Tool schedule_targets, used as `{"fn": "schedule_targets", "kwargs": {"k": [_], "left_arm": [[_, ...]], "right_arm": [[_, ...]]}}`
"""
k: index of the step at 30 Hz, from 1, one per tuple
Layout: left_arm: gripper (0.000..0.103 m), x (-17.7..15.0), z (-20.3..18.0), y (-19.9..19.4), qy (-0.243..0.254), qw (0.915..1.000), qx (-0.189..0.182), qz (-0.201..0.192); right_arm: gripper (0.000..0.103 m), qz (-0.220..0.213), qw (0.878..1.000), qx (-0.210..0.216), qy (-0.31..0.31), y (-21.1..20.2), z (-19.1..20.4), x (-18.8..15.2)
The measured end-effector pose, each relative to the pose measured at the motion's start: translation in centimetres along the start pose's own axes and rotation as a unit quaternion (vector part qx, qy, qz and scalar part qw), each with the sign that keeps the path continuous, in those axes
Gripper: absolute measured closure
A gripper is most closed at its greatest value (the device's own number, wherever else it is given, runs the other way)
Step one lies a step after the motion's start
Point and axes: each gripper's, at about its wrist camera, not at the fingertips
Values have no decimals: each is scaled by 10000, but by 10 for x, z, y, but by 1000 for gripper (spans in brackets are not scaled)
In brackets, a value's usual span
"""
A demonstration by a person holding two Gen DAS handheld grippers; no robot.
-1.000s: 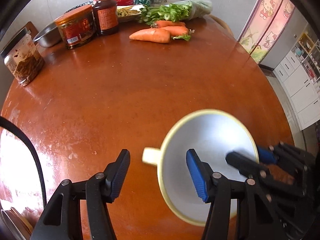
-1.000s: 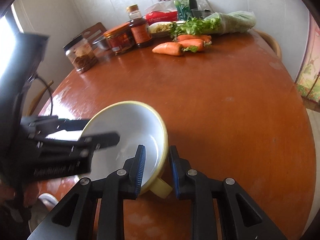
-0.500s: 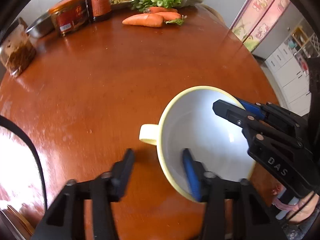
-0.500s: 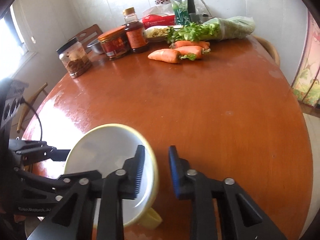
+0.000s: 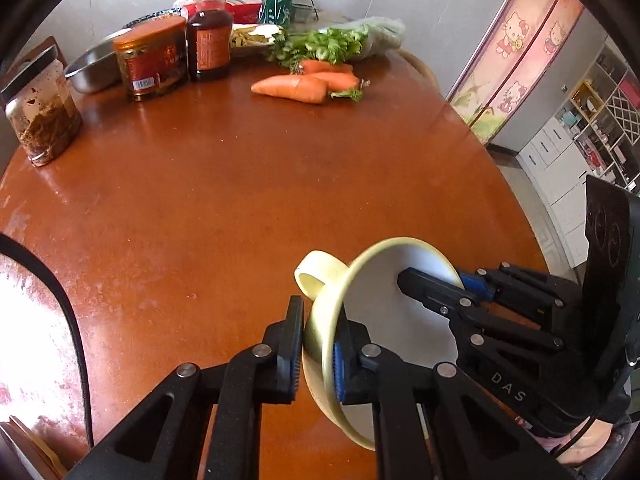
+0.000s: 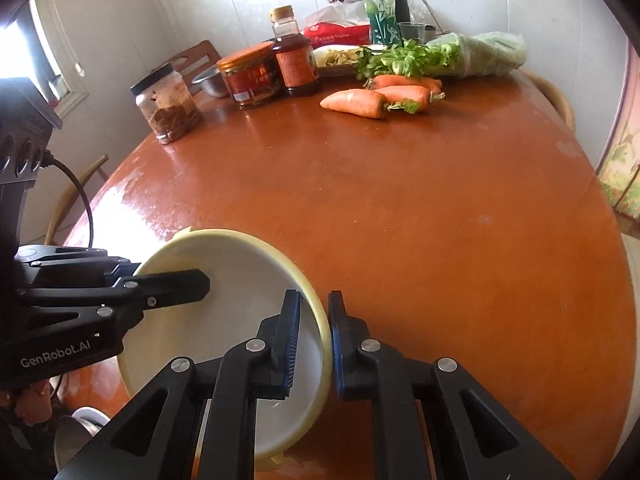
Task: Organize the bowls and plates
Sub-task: 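Carry the enamel bowl with the left tool and lower it into the deep steel bowl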
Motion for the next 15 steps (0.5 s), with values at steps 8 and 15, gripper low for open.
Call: {"fn": "schedule_targets", "kwargs": {"k": [8,15], "left_arm": [[90,-3,0,-52,-59,9975,-228,-661],[90,-12,-1,-110,60,9926,-327,-1168]], "right_arm": [[88,-700,9971,251,128,-49,15,9],[88,-1298,9903,498,29,-105,44,12]]}}
Point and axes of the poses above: each gripper's, at about its wrist camera, not at the fingertips, and y roughly the way its jaws point, z to its left, x to its top, and after that the axes turned 1 degree about -z, right-handed
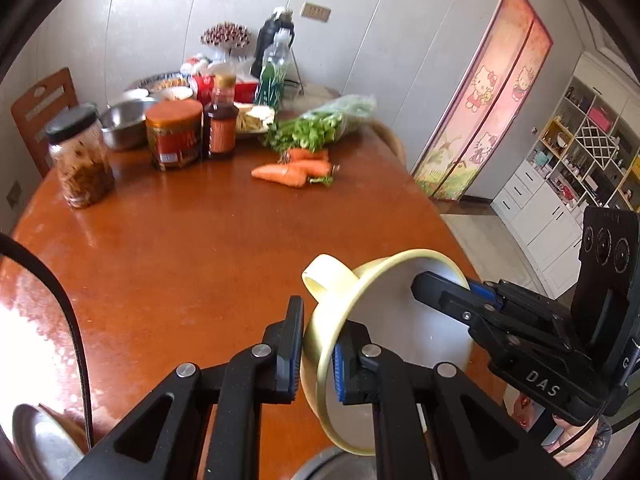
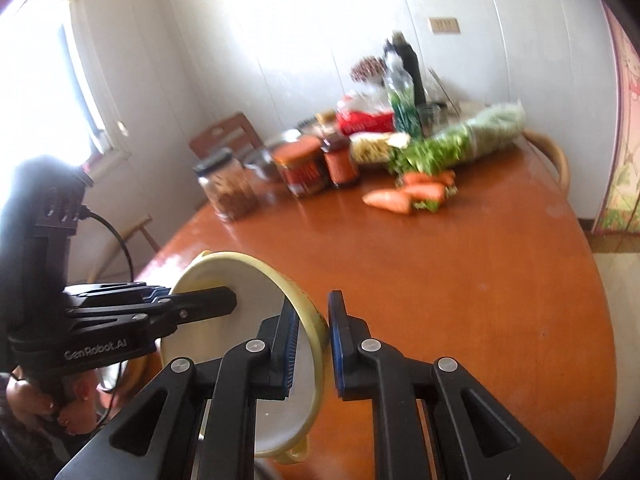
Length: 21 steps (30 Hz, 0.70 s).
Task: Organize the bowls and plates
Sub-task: 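Carry the enamel bowl with the left tool and lower it into the deep steel bowl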
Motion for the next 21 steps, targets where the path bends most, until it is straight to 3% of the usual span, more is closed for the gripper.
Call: {"fn": "schedule_targets", "kwargs": {"k": [10,21], "left_arm": [[90,-48,0,-38,156,9998,76,-30],[90,-87,-6,-58,280,9995,139,-101]], "right_arm": [[88,-143,9996,225,-13,-30,34,-39],[88,-136,9997,168,-89,-46,58,-78]]}}
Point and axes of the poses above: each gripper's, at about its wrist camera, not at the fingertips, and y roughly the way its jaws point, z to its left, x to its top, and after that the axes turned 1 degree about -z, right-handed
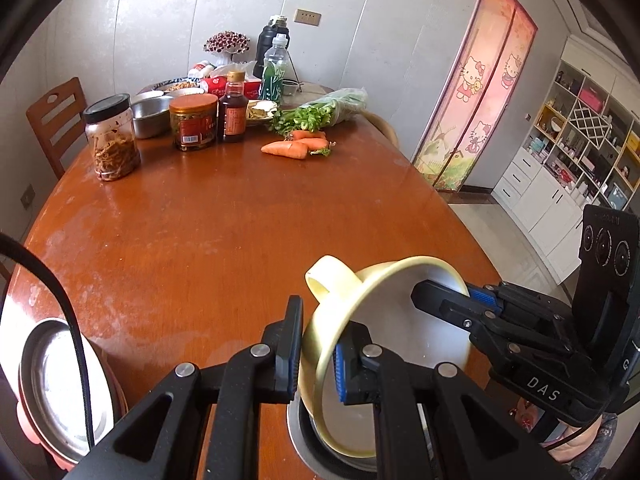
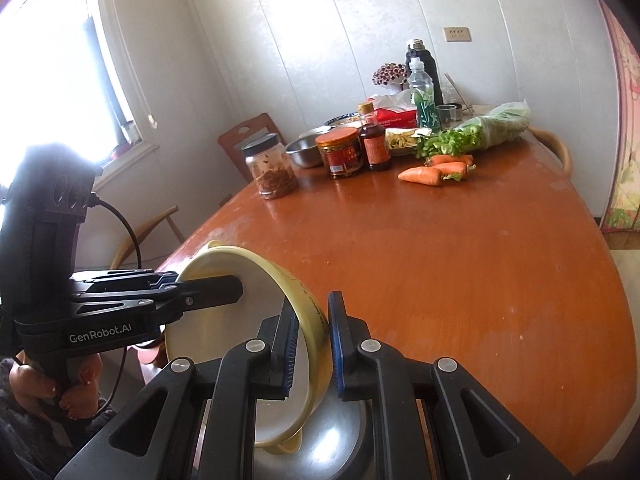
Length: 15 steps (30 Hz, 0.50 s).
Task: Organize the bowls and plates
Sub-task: 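Carry the enamel bowl with the left tool and lower it into the deep steel bowl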
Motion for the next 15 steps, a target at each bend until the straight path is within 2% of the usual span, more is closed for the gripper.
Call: {"fn": "schedule_targets", "kwargs": {"k": [15], "left_arm": [[89,-22,-13,0,184,9997,136,53]], "right_arm": [[88,-46,10000,-56,30,-8,0,-26]]}}
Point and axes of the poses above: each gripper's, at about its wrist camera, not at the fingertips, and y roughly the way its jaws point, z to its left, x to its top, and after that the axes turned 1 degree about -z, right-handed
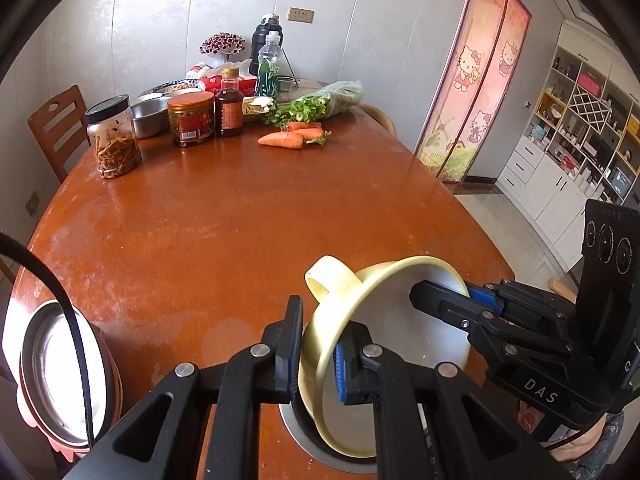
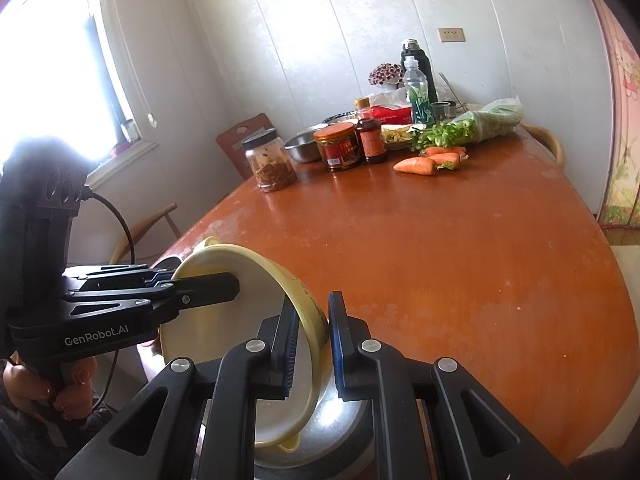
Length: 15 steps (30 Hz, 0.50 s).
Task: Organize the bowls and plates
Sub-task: 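Carry the enamel bowl with the left tool and lower it into the deep steel bowl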
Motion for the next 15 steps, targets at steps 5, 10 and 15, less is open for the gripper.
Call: {"fn": "schedule_targets", "kwargs": {"k": [5,10,15], "left_arm": [[89,-6,-6,3,83,9999,111,12],[89,-9,-11,4,143,9997,186,6],[89,-14,-17,7,248,9992,311,2]], "right_arm": [[88,48,10000,-4,16,1,-4,-6],[88,80,10000,-51,-15,3,-5,-9],[88,85,9997,-184,-122,4,-2,-13]]}}
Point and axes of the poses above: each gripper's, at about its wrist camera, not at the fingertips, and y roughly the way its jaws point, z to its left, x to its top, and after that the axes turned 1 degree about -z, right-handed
